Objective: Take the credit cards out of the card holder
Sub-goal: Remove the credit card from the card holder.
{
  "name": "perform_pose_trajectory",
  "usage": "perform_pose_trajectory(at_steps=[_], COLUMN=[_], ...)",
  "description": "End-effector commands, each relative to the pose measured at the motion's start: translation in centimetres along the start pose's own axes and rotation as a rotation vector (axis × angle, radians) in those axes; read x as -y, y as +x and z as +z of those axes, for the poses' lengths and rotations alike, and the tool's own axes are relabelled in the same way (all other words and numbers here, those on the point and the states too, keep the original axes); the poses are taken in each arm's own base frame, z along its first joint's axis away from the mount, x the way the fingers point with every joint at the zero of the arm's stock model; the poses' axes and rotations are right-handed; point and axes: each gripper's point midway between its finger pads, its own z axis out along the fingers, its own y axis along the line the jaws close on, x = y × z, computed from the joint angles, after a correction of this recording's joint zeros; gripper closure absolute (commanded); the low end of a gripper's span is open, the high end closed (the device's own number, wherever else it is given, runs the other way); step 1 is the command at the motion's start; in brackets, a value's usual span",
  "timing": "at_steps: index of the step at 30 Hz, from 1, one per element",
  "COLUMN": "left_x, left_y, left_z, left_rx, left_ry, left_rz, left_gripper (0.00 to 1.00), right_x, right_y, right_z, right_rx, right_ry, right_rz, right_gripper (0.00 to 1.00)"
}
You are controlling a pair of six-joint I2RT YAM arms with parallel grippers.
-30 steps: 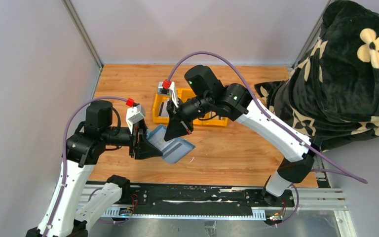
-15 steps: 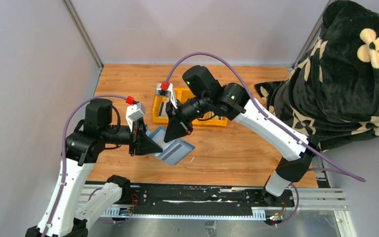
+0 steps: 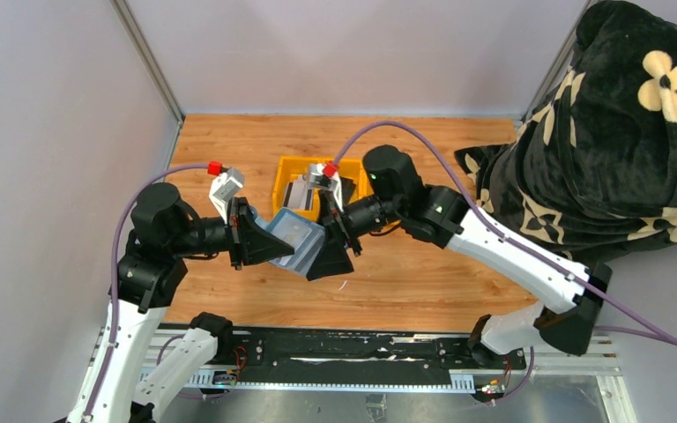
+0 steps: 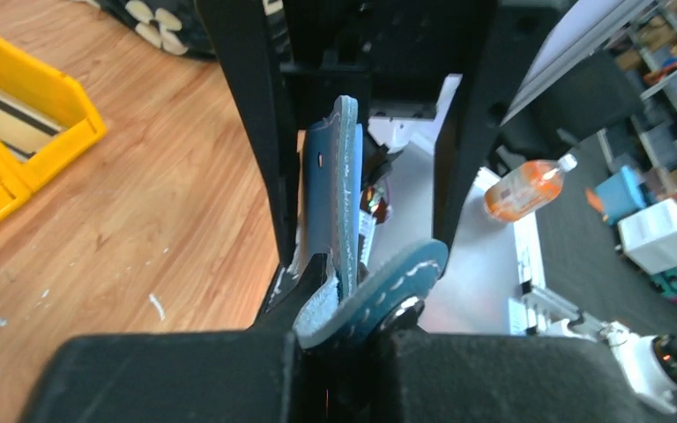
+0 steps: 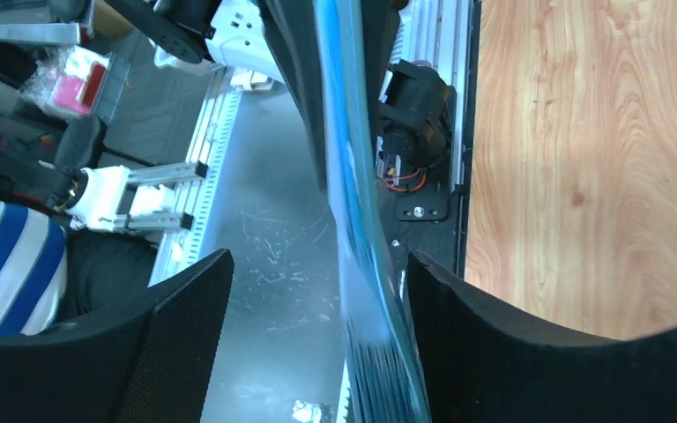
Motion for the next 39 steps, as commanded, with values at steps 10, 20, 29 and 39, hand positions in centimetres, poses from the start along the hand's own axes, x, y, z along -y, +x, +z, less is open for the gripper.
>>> perform_pose_trajectory(at_steps=[10, 20, 29, 39], left_x=[2.9, 2.8, 1.7, 2.0], left_y=[-4.5, -3.5, -4.6, -4.2], left_z=[-0.1, -0.4, -0.3, -0.1], left_rx=[0.135, 0.113, 0.141, 0.134], left_ry=[0.064, 0.044, -0.023, 0.019], left_rz=[0.030, 0.021, 0.035, 0.012], left_gripper=[1.00, 0.54, 0.58, 0.92], right_x=[-1.3, -0.8, -0.2, -1.1], right_y=[-2.0, -0.8, 0.3, -0.3], right_z=[-3.2, -3.9, -4.4, -4.4], right_rx=[0.285, 0.152, 0.060, 0.079], right_ry=[-0.049, 0.008, 0.070, 0.028], right_rz=[-0.025, -0.020, -0.020, -0.040], right_gripper=[0.77, 1.00, 1.00, 1.00])
